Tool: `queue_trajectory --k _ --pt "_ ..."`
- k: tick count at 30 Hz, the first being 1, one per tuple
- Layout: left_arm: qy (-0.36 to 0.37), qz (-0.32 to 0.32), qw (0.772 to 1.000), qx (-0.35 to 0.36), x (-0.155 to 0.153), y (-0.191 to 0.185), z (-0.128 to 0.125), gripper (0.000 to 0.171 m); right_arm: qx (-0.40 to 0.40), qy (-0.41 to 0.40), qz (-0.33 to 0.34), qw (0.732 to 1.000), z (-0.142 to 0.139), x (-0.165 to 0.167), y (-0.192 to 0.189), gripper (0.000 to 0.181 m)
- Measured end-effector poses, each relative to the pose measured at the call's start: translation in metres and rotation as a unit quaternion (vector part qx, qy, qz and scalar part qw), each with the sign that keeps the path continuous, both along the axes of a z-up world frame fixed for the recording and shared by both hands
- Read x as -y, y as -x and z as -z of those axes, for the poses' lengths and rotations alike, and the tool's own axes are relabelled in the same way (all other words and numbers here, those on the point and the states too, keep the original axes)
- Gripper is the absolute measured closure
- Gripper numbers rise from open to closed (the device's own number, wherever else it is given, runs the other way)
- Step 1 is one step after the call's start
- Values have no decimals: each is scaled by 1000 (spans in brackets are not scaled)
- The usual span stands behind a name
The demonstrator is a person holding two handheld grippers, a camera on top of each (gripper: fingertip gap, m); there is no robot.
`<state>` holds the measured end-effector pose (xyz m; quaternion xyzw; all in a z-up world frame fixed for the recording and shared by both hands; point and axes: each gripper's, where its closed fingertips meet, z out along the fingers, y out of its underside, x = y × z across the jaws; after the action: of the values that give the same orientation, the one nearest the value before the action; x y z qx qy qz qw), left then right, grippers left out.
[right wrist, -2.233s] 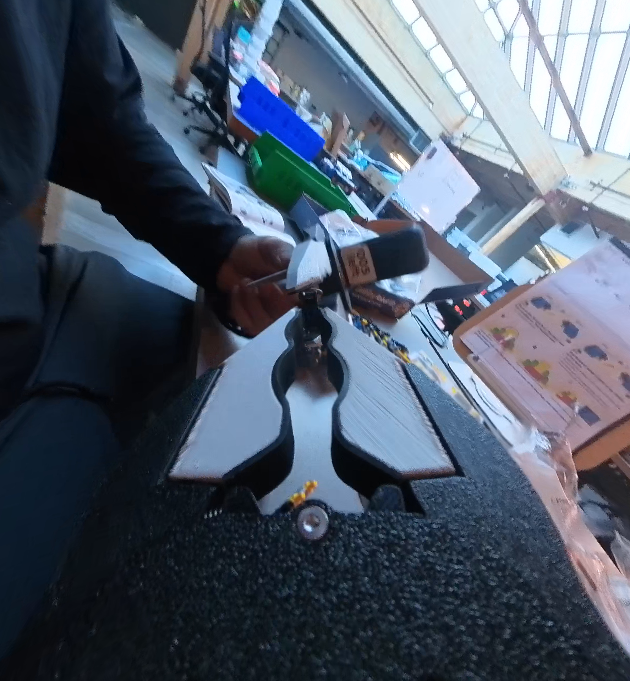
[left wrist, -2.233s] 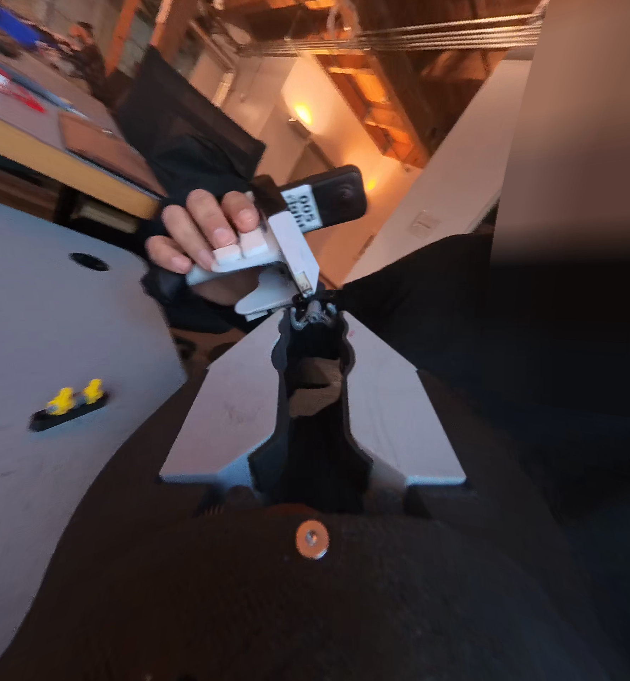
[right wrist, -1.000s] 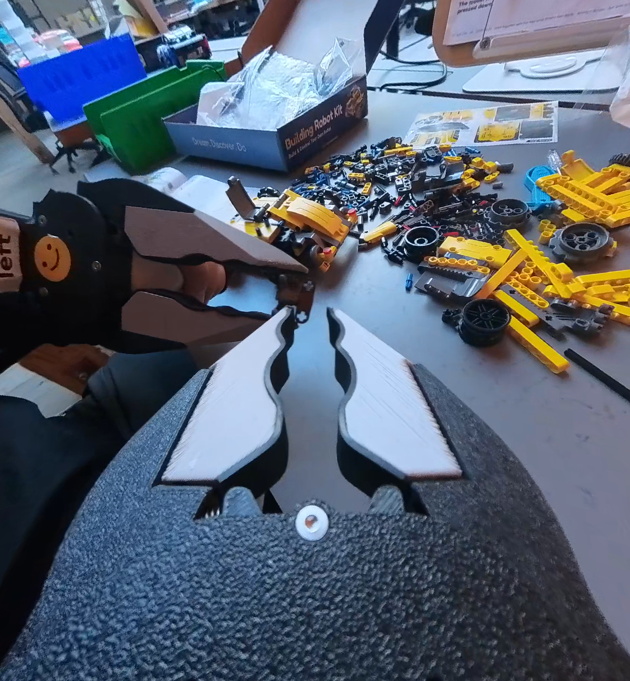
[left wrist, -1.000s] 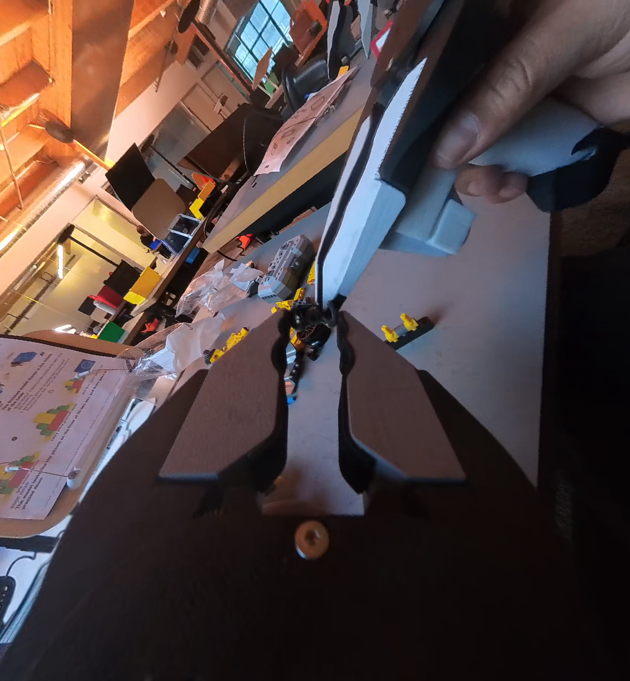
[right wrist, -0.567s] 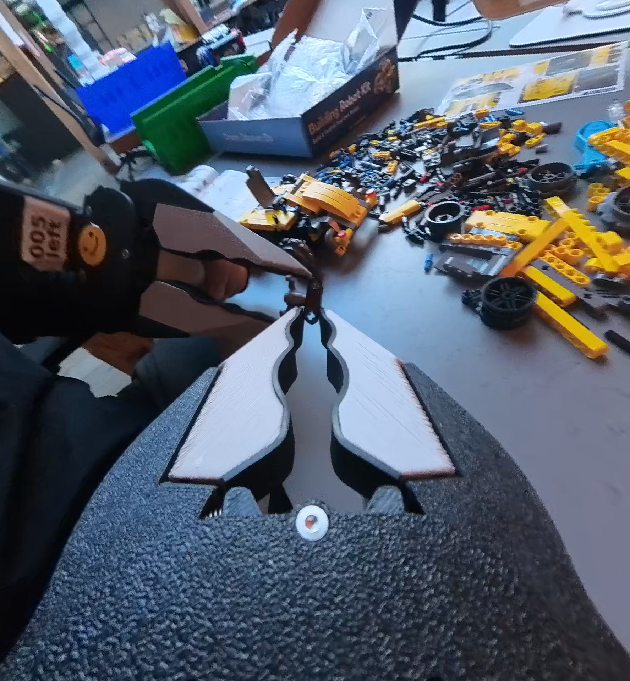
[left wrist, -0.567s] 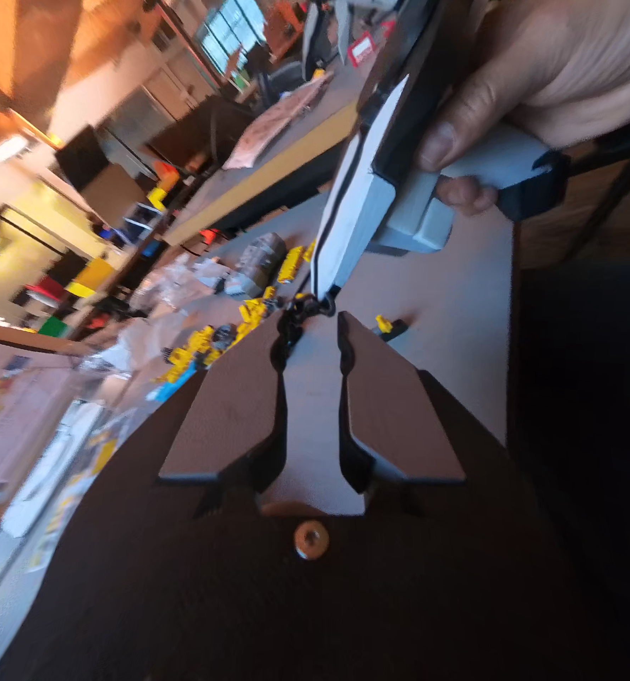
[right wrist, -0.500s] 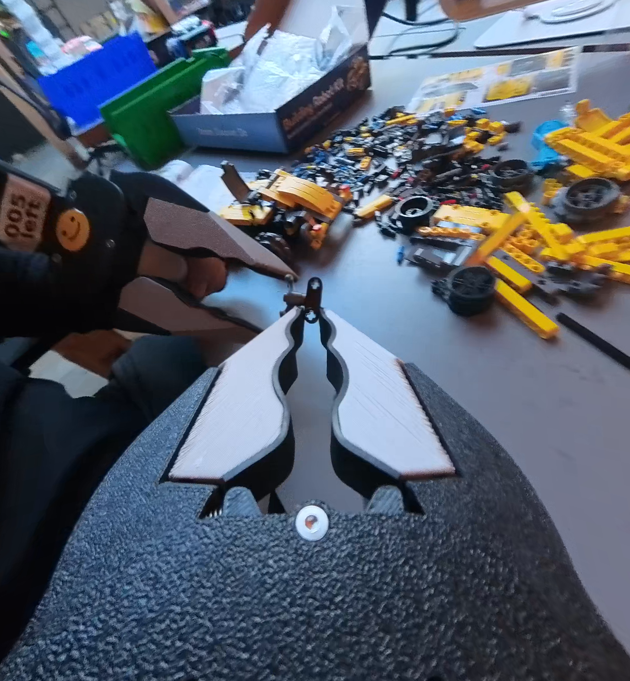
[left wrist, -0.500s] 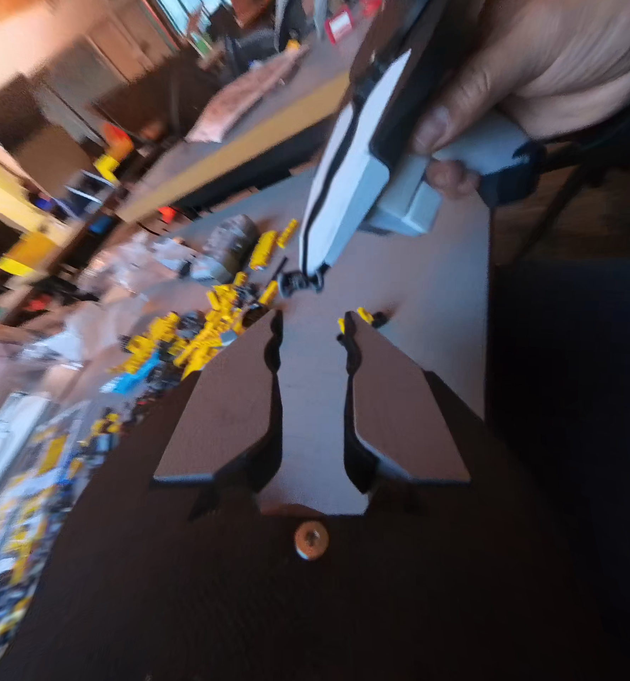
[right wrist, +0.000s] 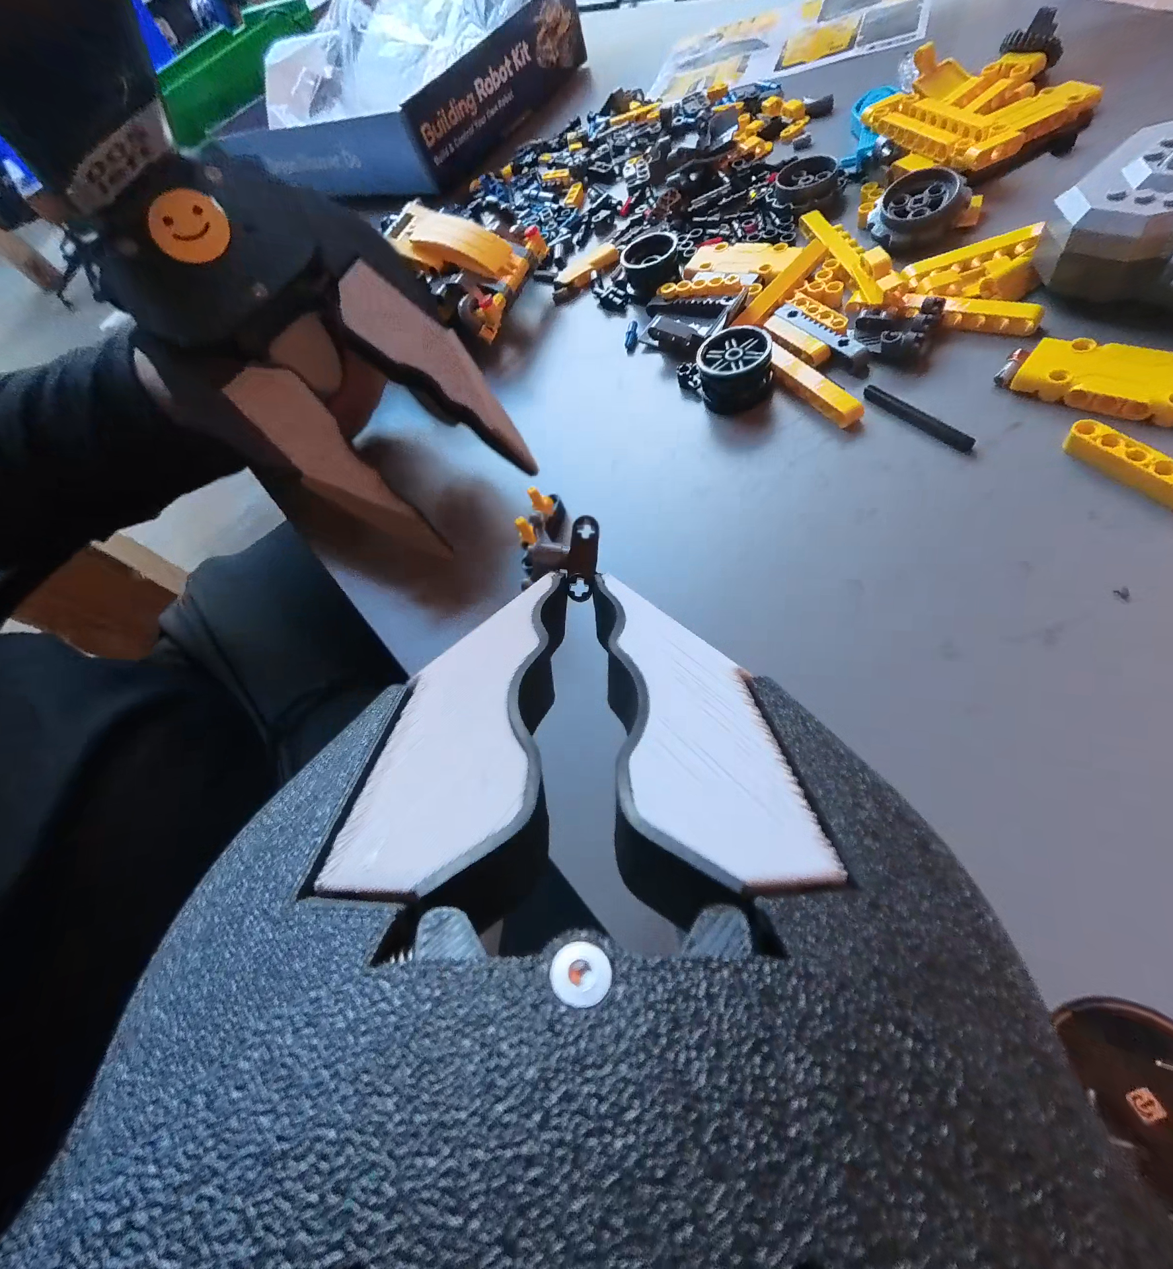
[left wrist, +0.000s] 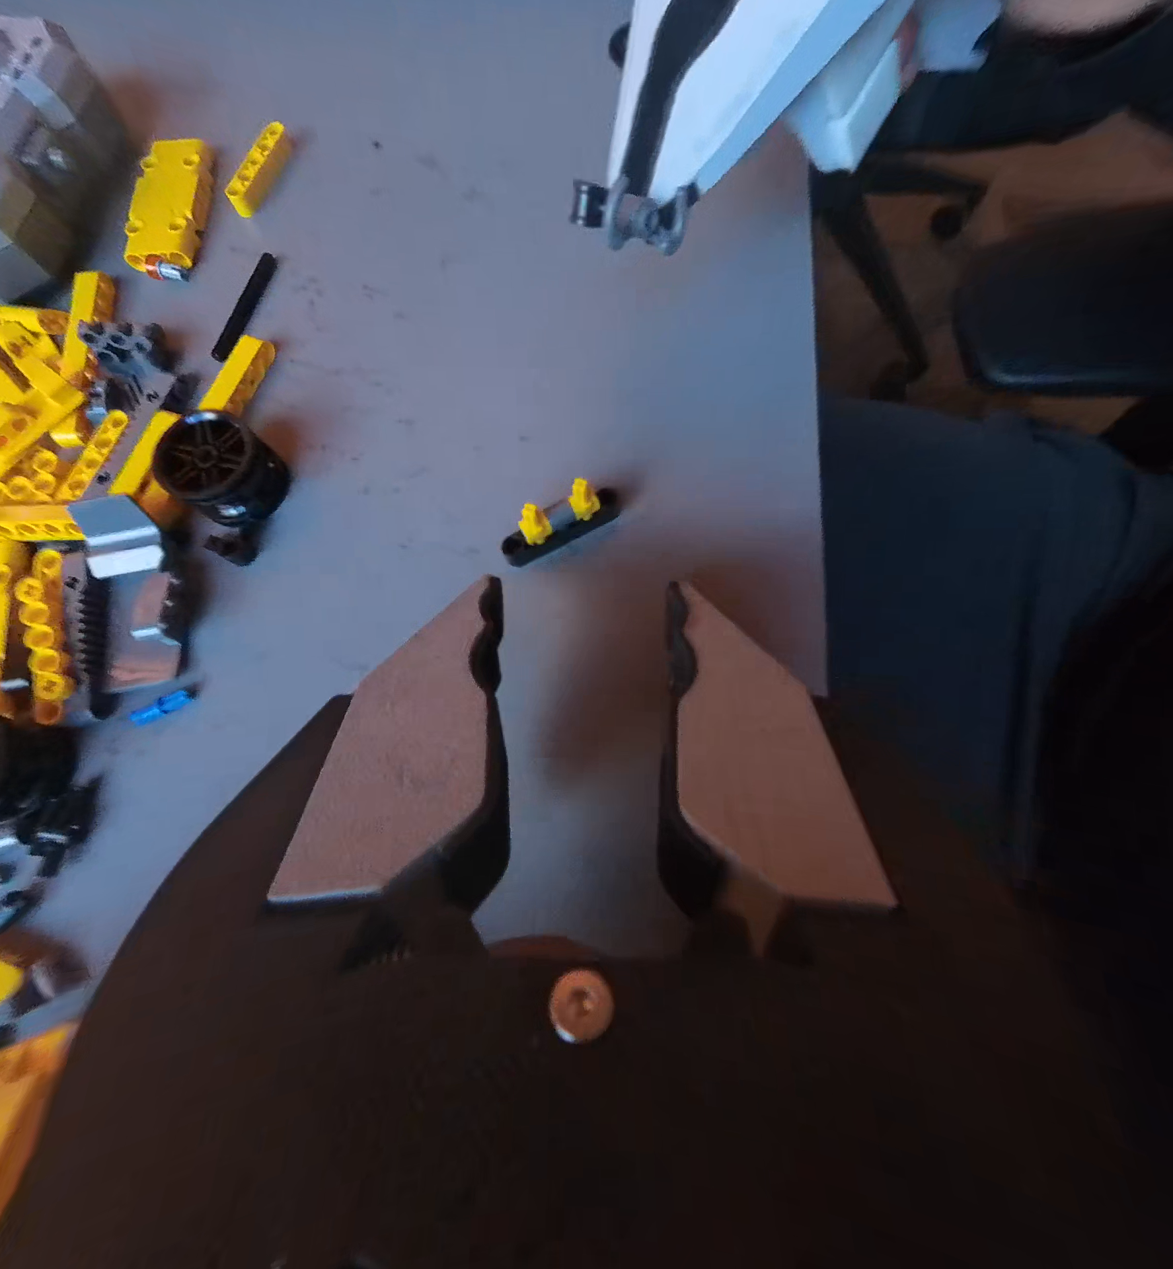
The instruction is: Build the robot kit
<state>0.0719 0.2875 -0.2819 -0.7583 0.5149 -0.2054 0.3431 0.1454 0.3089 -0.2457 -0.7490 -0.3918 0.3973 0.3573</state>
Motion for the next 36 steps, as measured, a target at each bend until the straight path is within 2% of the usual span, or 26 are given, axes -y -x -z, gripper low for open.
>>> queue_trajectory --k 3,10,12,18,23,28,36 --pt "-28 16 999 -36 -8 -3 -3 128 1 -4 -14 1000 1 6 -3 175" --pt "-7 76 992 -97 -13 -13 7 129 4 -22 -49 999 -1 21 -1 174" --pt "4 84 992 -98 -11 -15 9 141 5 -27 -58 998 -1 25 1 174" --pt "38 38 995 -82 -1 -15 10 162 25 -33 -75 996 5 30 5 174" --pt "45 19 998 -50 -2 -14 10 156 31 -36 -82 996 7 29 9 174" --pt "47 13 998 -38 -5 -11 10 167 32 -43 -91 994 4 30 11 174" --pt "47 32 997 -43 6 1 9 167 40 -35 -113 992 8 31 27 174"
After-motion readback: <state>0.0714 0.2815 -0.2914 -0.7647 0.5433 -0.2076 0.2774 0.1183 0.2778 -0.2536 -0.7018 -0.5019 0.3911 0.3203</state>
